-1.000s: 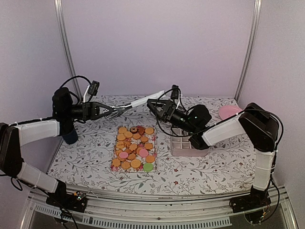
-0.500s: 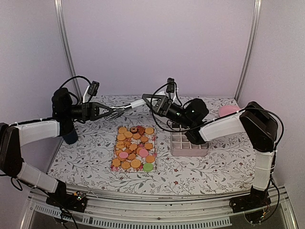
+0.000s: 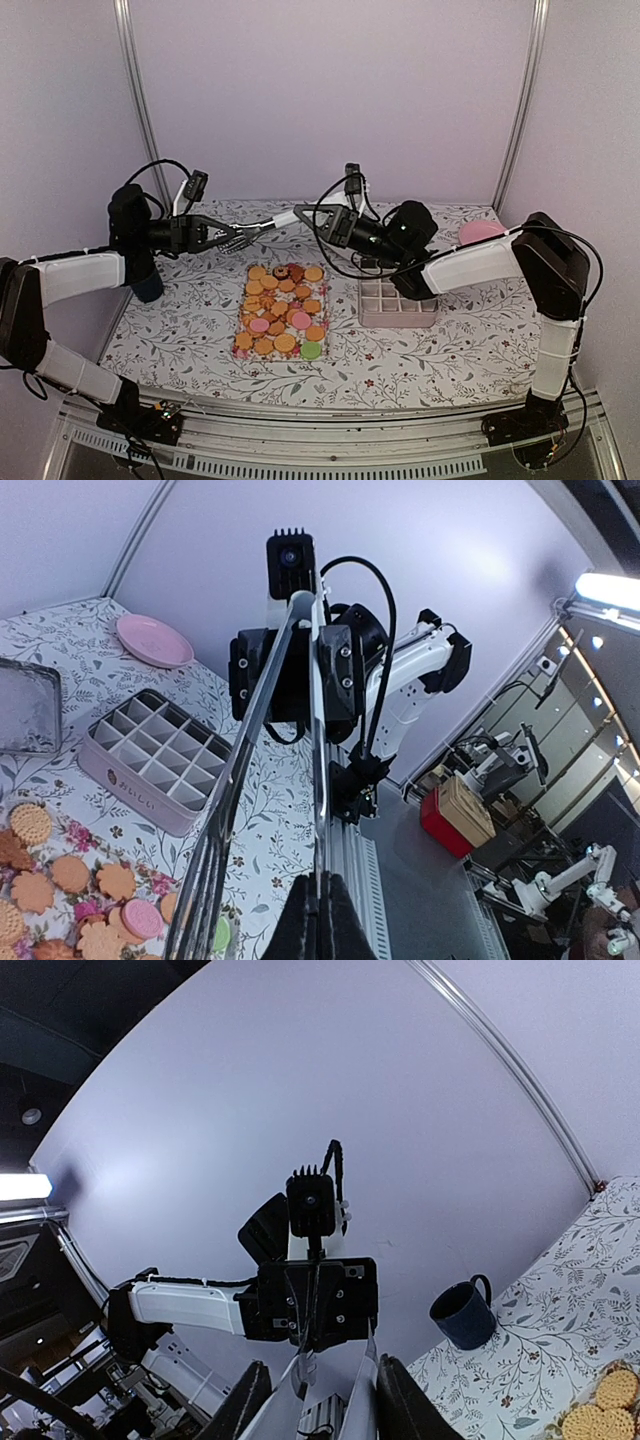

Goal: Pack the cookies
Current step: Pass from the left arm to the right

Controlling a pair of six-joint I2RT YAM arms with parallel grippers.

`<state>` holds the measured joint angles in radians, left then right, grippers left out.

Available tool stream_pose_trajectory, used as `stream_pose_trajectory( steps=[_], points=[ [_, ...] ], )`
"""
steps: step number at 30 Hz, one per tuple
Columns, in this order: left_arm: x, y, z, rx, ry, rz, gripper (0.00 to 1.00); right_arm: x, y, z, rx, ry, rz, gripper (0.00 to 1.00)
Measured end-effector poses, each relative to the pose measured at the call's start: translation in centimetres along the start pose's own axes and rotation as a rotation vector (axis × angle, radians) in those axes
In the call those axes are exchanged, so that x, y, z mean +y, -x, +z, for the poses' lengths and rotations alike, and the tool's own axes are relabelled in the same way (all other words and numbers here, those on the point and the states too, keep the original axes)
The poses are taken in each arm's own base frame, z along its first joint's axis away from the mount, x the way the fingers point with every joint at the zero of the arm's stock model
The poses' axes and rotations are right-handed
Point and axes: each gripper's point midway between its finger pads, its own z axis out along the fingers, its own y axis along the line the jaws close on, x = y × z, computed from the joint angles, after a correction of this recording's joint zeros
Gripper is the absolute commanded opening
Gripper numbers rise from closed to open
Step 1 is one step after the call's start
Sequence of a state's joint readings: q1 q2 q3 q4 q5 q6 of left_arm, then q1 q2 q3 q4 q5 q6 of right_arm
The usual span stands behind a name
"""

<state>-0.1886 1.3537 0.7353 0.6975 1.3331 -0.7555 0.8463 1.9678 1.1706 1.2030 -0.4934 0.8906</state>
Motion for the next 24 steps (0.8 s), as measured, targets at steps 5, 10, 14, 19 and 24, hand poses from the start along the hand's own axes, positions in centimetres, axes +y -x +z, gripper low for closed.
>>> stream_pose_trajectory(
  steps=[5, 10, 14, 19, 24],
  points=[
    [0.0, -0.1, 0.0, 0.002, 0.001, 0.017, 0.12, 0.3, 0.3, 0.0, 0.019, -0.022, -0.028, 0.35],
    [1.6, -0.1, -1.0, 0.002, 0.067, 0.016, 0.44, 0.4, 0.1, -0.6, 0.065, -0.082, -0.072, 0.35],
    [4.1, 1.6, -3.0, 0.004, 0.232, 0.073, 0.45, 0.3, 0.1, -1.4, 0.1, -0.152, -0.128, 0.34],
    [7.5, 2.0, -5.2, 0.097, 0.461, 0.156, 0.45, -0.2, 0.3, -2.8, 0.145, -0.268, -0.224, 0.34],
    [11.3, -2.2, -7.8, 0.249, 0.625, 0.091, 0.49, -1.2, 0.1, -4.0, 0.191, -0.376, -0.328, 0.36]
  ],
)
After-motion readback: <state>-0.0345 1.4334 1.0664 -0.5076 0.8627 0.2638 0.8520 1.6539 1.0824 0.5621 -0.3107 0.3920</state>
